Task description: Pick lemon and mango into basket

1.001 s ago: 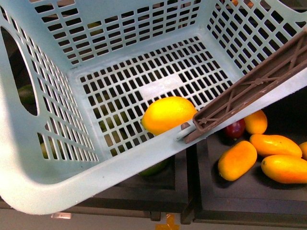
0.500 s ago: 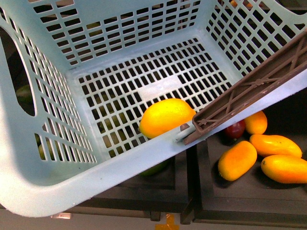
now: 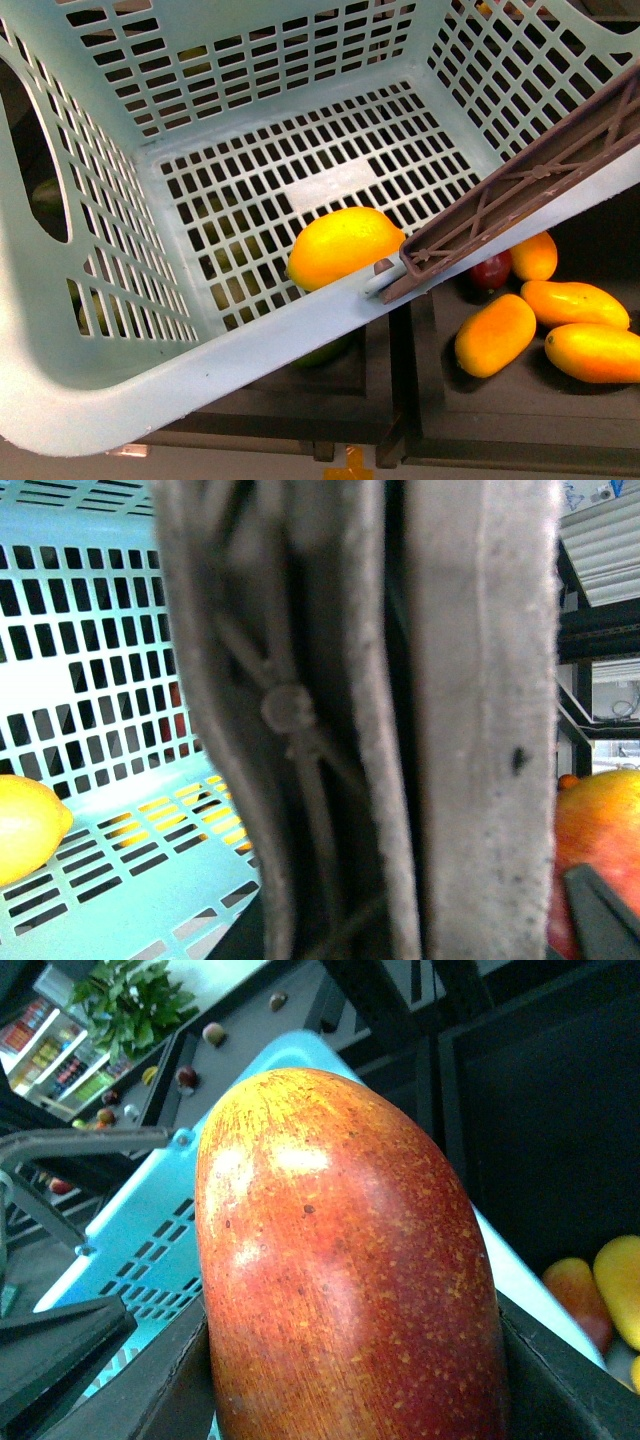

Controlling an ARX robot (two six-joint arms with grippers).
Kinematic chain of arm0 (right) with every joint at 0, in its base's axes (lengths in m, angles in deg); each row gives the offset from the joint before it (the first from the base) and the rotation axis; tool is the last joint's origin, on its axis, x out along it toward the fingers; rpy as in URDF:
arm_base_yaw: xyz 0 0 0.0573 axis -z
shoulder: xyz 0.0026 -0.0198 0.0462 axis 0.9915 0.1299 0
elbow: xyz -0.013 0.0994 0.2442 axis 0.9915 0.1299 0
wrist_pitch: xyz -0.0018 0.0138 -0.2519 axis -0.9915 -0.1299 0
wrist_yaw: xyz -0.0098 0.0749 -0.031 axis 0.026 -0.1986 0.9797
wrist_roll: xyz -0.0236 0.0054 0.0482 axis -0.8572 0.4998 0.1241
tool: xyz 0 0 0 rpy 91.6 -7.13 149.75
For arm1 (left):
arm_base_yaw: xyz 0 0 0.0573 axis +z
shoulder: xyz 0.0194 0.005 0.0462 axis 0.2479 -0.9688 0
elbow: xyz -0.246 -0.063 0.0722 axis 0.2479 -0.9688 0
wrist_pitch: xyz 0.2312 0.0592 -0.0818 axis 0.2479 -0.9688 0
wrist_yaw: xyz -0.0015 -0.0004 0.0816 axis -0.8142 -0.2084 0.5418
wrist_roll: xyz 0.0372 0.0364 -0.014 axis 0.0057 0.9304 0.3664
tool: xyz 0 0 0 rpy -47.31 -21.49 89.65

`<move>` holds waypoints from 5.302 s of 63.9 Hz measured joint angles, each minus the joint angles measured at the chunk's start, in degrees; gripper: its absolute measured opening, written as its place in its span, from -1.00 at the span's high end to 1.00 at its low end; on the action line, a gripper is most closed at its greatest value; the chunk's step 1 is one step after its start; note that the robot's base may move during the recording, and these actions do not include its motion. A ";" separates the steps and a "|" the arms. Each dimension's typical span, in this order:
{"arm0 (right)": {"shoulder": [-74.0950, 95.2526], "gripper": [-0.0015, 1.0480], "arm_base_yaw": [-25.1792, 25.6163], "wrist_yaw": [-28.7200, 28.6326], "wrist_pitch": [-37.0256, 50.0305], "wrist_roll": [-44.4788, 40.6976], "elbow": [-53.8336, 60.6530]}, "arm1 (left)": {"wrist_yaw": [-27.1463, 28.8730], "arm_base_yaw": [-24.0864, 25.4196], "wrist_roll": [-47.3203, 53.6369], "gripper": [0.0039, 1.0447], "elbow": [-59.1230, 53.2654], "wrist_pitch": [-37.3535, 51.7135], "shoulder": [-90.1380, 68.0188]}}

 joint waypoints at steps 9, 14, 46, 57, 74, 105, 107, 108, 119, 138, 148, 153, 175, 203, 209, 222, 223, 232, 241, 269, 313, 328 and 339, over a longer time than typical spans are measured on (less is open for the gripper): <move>4.39 -0.20 -5.51 5.81 2.47 3.54 0.02 | -0.02 0.00 -0.02 0.72 0.00 0.00 0.00; 8.24 -0.22 -7.78 7.85 4.85 5.73 -0.61 | 0.00 0.00 -0.02 0.72 0.00 0.00 0.00; -7.91 -0.83 -0.04 15.47 -3.61 -2.84 0.48 | 0.13 0.02 -0.07 0.72 -0.04 -0.02 -0.02; -19.52 -0.14 6.69 13.88 15.78 -26.10 16.72 | 0.13 0.02 -0.04 0.72 -0.04 -0.02 -0.02; -26.88 0.93 6.73 13.92 18.67 -30.99 28.57 | 0.24 0.02 0.04 0.72 -0.04 -0.02 -0.02; -37.51 0.96 6.73 13.90 16.15 -31.50 36.59 | -0.02 0.02 -0.02 0.72 -0.04 -0.02 -0.02; -38.14 0.96 6.73 13.92 15.87 -31.50 36.87 | 0.00 0.02 -0.02 0.72 -0.04 -0.02 -0.02; -38.34 0.96 6.73 13.92 15.76 -31.50 36.94 | 0.00 0.02 -0.02 0.72 -0.04 -0.02 -0.02; -41.64 0.96 6.73 13.92 13.77 -31.50 38.14 | 0.00 0.02 -0.02 0.72 -0.04 -0.02 -0.02; -47.25 0.96 6.73 13.90 11.52 -31.52 39.93 | 0.00 0.02 -0.02 0.72 -0.04 -0.02 -0.02; -49.53 0.96 6.73 13.92 9.31 -31.50 39.93 | 0.02 0.02 0.00 0.72 -0.04 -0.02 -0.02; -50.66 0.96 6.73 13.92 8.17 -31.50 39.93 | 0.00 0.02 0.00 0.72 -0.04 -0.02 -0.02; -61.53 0.96 6.73 13.94 -3.08 -31.52 39.93 | 0.13 0.02 0.02 0.72 -0.04 -0.02 -0.02; -61.68 0.34 6.73 13.92 -3.19 -31.58 39.93 | 0.00 0.02 0.02 0.72 -0.04 -0.02 -0.02; -61.68 0.04 6.73 13.92 -3.19 -31.58 39.93 | -0.02 0.02 0.00 0.72 -0.04 -0.02 -0.02; -61.70 -0.59 6.73 13.94 -3.17 -31.58 39.93 | -0.02 0.02 0.00 0.72 -0.04 -0.02 -0.02; -61.70 -0.66 6.73 13.99 -3.19 -31.58 39.93 | -0.04 0.02 -0.02 0.72 -0.04 -0.02 -0.02; -61.72 -0.83 6.73 14.16 -3.28 -31.56 39.93 | -0.50 -0.59 0.11 0.72 -0.04 -0.02 -0.02; -61.75 -0.83 6.73 14.10 -3.30 -31.56 39.93 | -1.64 -0.68 -0.72 0.73 -0.04 -0.02 -0.02; -61.81 -0.83 6.71 13.99 -3.32 -31.58 39.93 | 0.61 -0.07 0.11 0.73 -0.04 -0.02 -0.02; -61.86 -0.83 6.75 13.75 -3.39 -31.65 39.93 | 0.20 0.04 0.31 0.73 -0.04 -0.02 -0.02; -61.86 -0.83 6.80 13.60 -3.37 -31.67 40.00 | 1.90 0.92 1.44 0.73 -0.04 -0.02 0.00; -61.86 -0.83 6.80 13.68 -3.39 -31.67 40.00 | 25.55 -0.92 -11.34 0.73 1.92 -1.09 -3.23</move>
